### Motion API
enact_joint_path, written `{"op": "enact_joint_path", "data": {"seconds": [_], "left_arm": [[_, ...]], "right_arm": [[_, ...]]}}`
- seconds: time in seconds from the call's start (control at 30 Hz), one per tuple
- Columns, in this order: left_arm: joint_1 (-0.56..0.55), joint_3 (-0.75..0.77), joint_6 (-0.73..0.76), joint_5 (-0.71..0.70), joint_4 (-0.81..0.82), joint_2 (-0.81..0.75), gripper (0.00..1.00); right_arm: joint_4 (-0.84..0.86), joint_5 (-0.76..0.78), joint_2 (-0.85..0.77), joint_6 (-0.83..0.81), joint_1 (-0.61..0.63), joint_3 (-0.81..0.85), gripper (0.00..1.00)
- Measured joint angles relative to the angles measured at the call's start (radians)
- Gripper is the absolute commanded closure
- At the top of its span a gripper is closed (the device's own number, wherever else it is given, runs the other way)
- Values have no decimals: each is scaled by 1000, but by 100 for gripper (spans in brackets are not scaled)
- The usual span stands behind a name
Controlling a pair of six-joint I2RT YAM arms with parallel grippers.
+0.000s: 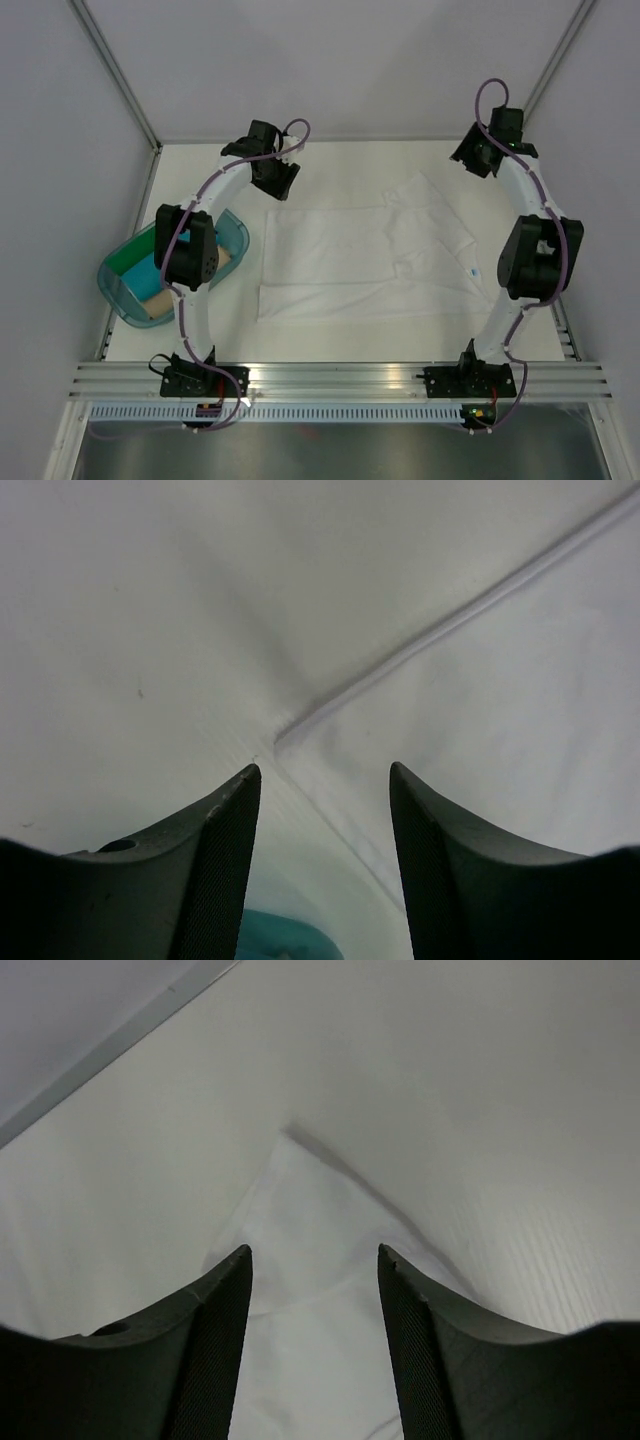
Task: Roll the t-shirts
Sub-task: Fold the tshirt
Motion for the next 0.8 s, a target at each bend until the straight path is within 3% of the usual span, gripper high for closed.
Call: {"op": "enact_joint_path", "data": {"seconds": [0.13, 0.27, 0.37, 0.53, 0.67, 0.7, 0.8], "left_arm": [[9, 37, -27, -10, -24, 108, 39], [25, 66, -36, -25, -40, 168, 39], [40, 88, -37, -23, -42, 203, 40], [55, 94, -37, 15, -43, 241, 43], [56, 94, -39, 29, -46, 256, 47], [56, 94, -39, 29, -46, 256, 49], [56, 94, -40, 31, -45, 256, 61]], "right_arm": [[-23, -2, 294, -70, 66, 243, 42], [-60, 6, 492, -123, 105, 376, 40], [-75, 15, 582, -150, 124, 422, 40], [-67, 15, 593, -174, 142, 463, 44], [-50, 11, 599, -186, 143, 443, 63], [-41, 10, 599, -187, 143, 435, 74], [-19, 6, 597, -183, 140, 416, 90]]}}
